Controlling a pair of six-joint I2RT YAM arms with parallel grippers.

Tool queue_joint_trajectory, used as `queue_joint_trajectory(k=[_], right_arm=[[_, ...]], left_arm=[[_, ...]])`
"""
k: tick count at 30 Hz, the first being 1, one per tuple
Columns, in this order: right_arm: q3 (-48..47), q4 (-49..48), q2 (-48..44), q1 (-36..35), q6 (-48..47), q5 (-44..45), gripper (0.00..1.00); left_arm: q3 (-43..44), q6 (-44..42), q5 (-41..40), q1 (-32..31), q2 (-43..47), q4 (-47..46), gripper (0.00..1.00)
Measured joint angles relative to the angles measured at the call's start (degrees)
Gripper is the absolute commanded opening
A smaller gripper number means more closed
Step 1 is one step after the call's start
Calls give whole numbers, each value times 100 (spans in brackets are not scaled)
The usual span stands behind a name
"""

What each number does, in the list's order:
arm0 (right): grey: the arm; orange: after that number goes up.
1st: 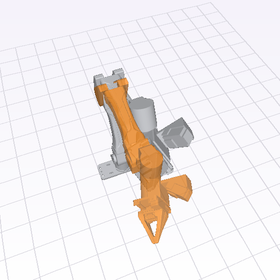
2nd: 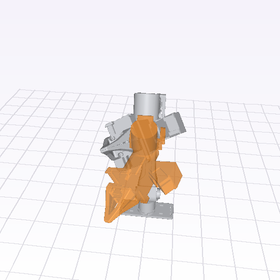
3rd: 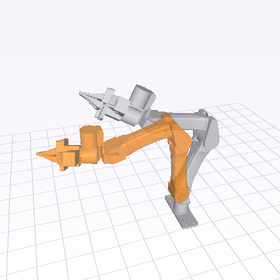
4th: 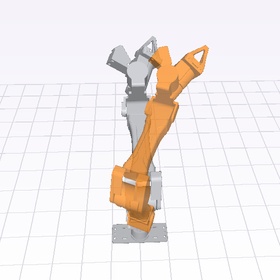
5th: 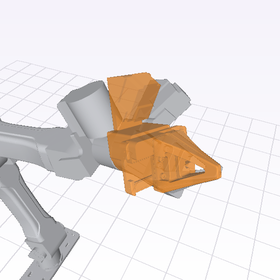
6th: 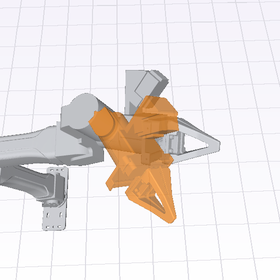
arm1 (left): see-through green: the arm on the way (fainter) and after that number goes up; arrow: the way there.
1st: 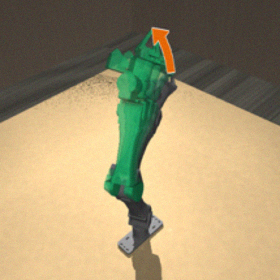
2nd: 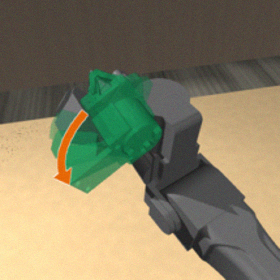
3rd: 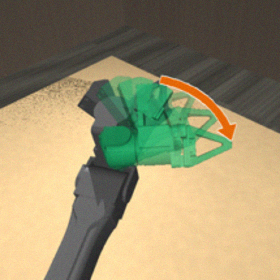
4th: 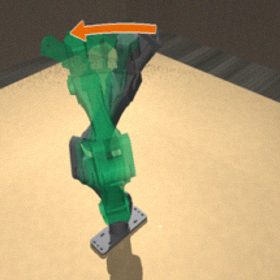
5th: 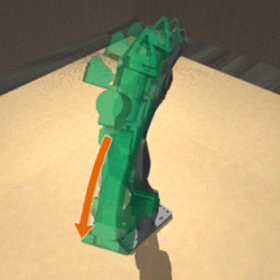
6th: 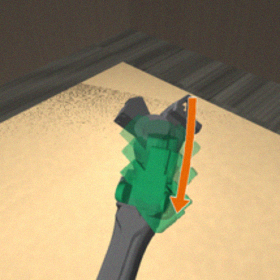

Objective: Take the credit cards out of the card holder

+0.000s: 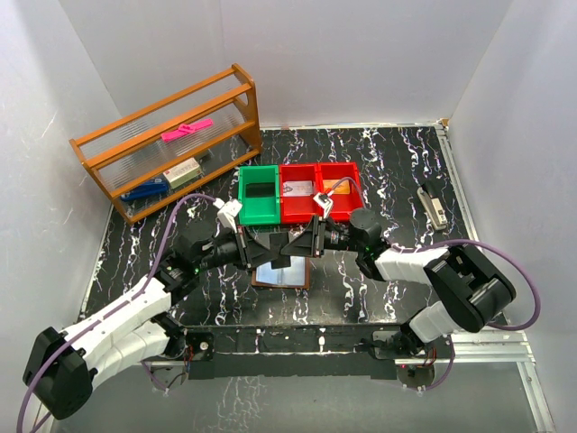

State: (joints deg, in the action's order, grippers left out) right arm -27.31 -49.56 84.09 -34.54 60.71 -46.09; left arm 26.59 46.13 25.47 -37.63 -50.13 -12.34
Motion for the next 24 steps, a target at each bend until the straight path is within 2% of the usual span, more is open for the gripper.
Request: queue_joint_trajectory(k=[4,6,7,8,10,11,13,14,15,18,24], right_arm=[[0,-282,2,7,109,-68,1],[0,-354,2,17,131,-105,0],[0,-404,2,17,144,-114,0],[0,-442,2,15,146,-125,0],[0,-468,0,11,160,-127,0],[0,-474,-22,0,136,-96,0],[-13,-289,-127,-33,-7,-7,0],[-61,-33,-212,-42,-144,76,0],[-162,323,-310,-44,-341,201,0],[-748,1613,-511,-87,-1080,831,0],[-2605,3866,-282,-396,-2804,2765,0]], left_arm=[[0,20,26,7,9,-48,0],[0,11,-22,22,20,-4,0],[0,11,-55,31,26,37,3],[0,7,-74,35,33,63,15],[55,-57,-146,31,48,197,55],[96,-140,-195,26,46,317,68],[267,-308,-376,11,48,741,88],[393,-387,-533,0,46,1016,94],[551,-459,-754,-9,48,1340,98],[981,-511,-1644,-17,46,2251,99],[1532,-297,-3517,59,-282,3989,99]])
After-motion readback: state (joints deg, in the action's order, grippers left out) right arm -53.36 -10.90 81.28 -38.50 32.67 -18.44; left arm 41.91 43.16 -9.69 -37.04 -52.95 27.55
